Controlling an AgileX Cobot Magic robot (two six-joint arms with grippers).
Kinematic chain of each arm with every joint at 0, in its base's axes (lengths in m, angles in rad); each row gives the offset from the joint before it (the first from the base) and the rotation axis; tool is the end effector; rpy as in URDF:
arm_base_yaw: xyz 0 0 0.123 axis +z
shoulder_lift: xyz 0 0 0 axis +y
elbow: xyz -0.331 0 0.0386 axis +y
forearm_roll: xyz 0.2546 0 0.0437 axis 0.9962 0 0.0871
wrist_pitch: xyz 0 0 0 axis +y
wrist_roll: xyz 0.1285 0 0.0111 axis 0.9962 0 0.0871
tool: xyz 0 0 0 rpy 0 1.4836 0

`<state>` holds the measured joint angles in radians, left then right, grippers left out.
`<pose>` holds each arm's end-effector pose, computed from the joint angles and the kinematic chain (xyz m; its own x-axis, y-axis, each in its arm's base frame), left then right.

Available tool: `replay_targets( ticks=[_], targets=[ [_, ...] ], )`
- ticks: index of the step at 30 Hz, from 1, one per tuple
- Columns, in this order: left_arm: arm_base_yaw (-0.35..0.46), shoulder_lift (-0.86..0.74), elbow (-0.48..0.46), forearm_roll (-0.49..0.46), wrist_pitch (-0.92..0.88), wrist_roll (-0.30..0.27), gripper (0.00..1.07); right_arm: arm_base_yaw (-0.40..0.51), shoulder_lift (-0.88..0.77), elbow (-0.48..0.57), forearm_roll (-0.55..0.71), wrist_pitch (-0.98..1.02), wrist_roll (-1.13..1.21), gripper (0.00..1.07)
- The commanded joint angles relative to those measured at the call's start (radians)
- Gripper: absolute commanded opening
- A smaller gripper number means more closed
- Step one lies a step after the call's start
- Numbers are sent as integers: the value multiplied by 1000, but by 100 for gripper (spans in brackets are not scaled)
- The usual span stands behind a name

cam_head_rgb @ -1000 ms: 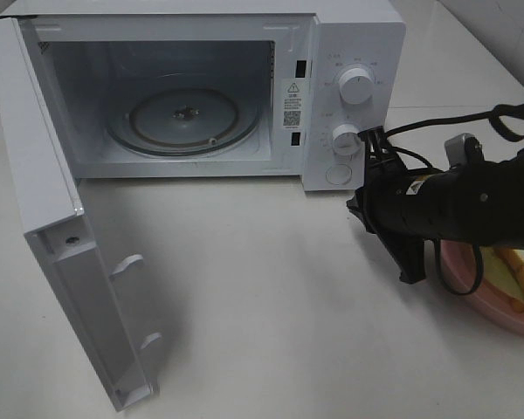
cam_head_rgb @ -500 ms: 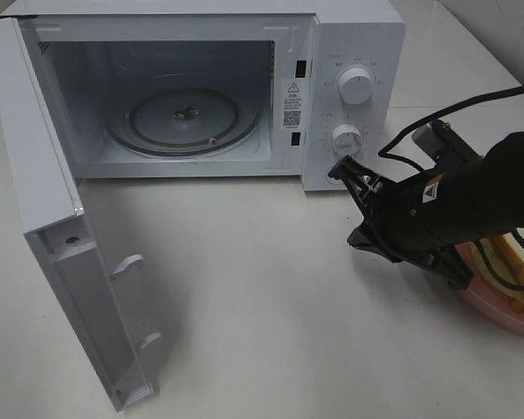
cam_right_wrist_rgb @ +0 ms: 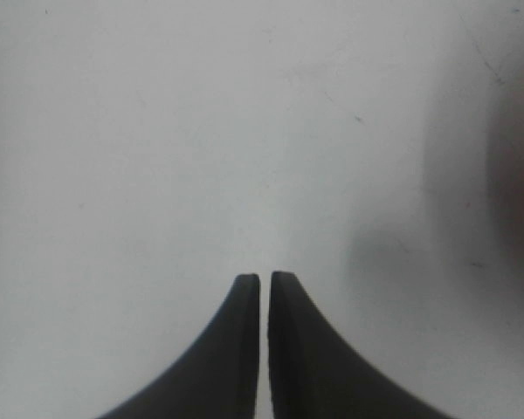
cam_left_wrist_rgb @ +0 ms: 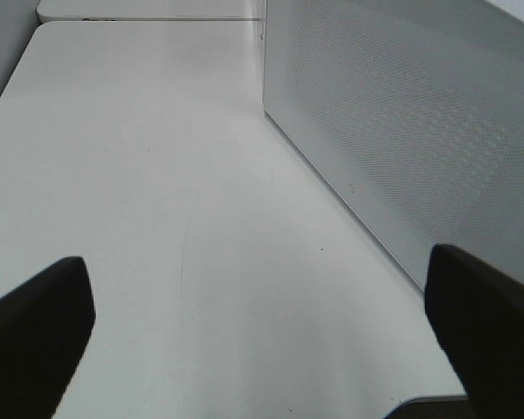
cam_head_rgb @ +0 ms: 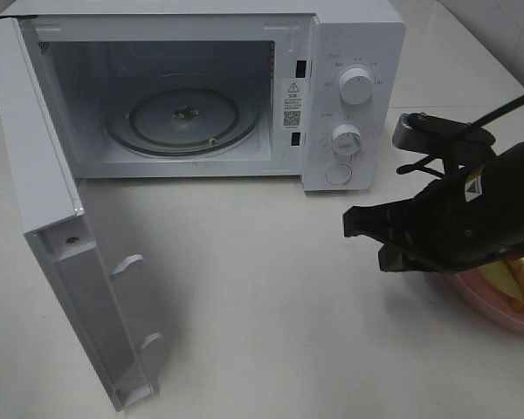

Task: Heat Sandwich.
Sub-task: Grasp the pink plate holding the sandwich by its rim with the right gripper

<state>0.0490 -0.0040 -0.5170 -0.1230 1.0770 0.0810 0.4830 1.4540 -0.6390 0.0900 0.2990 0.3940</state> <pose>-0.0169 -0.0148 0.2672 -0.4473 0.0004 -0.8944 0.0578 0.9979 -0.0284 0.2401 0.1298 0.1906 -0.8917 0.0536 -0.4495 -0.0729 0.9630 0.2595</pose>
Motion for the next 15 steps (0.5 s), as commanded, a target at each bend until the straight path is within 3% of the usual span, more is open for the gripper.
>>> replay_targets(
  ticks=[1, 9, 11, 12, 14, 15],
  targets=[
    [5, -19, 1, -6, -10, -5, 98, -4, -42, 0, -56, 79, -60, 9],
    [5, -19, 1, -6, -10, -5, 98, -4, -85, -56, -218, 304, -59, 23],
    [5, -19, 1, -6, -10, -5, 98, -4, -88, -91, -273, 373, -59, 37],
    [5, -19, 1, -6, -10, -5, 98, -4, -88, -91, -273, 373, -59, 37],
    [5, -19, 1, -6, -10, -5, 98, -4, -88, -115, -298, 391, -59, 48],
    [5, -19, 1, -6, -10, -5, 98, -4, -88, -131, -315, 392, -66, 60]
  ],
)
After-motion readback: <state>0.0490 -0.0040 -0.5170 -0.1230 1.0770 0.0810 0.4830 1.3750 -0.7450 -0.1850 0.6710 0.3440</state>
